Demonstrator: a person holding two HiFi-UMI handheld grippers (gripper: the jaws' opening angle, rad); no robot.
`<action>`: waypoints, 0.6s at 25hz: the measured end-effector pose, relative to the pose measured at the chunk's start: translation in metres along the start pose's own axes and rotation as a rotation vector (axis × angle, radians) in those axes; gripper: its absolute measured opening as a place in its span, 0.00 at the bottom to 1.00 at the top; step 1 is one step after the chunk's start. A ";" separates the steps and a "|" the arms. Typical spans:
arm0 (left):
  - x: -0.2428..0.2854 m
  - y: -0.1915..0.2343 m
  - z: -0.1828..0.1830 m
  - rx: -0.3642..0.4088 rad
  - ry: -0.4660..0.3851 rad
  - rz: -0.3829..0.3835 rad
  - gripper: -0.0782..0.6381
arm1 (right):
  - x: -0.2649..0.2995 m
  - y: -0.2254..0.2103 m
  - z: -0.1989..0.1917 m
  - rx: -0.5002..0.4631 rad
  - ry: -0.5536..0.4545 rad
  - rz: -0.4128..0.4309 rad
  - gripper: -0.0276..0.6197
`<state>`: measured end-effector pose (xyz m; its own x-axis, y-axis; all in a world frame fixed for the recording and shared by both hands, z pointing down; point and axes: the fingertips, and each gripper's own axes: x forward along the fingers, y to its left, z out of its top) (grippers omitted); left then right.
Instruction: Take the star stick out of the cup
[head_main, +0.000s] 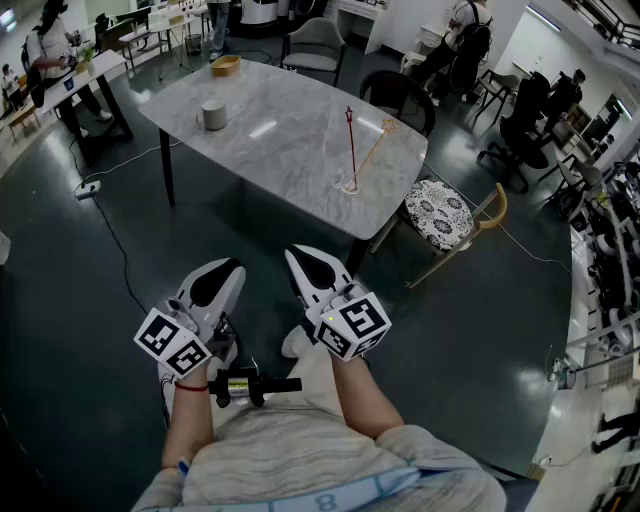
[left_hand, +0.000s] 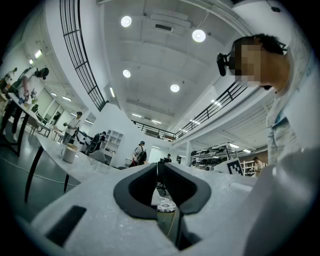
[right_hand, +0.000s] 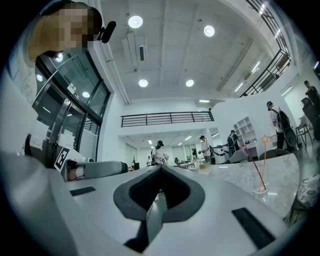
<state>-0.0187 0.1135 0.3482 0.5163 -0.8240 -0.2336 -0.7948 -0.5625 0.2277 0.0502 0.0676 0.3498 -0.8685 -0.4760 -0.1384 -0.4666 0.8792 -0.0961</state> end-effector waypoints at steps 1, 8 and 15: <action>0.000 0.001 0.000 -0.001 -0.001 0.003 0.18 | 0.000 -0.002 -0.001 0.001 0.000 -0.001 0.06; -0.001 0.004 0.002 -0.006 -0.015 0.009 0.18 | 0.000 -0.007 -0.005 0.005 0.003 -0.009 0.06; 0.001 0.006 0.001 -0.012 -0.015 0.006 0.18 | 0.003 -0.009 -0.006 0.018 0.007 -0.002 0.06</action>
<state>-0.0233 0.1094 0.3479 0.5070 -0.8261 -0.2460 -0.7937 -0.5588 0.2406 0.0512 0.0583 0.3561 -0.8688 -0.4775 -0.1310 -0.4652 0.8778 -0.1145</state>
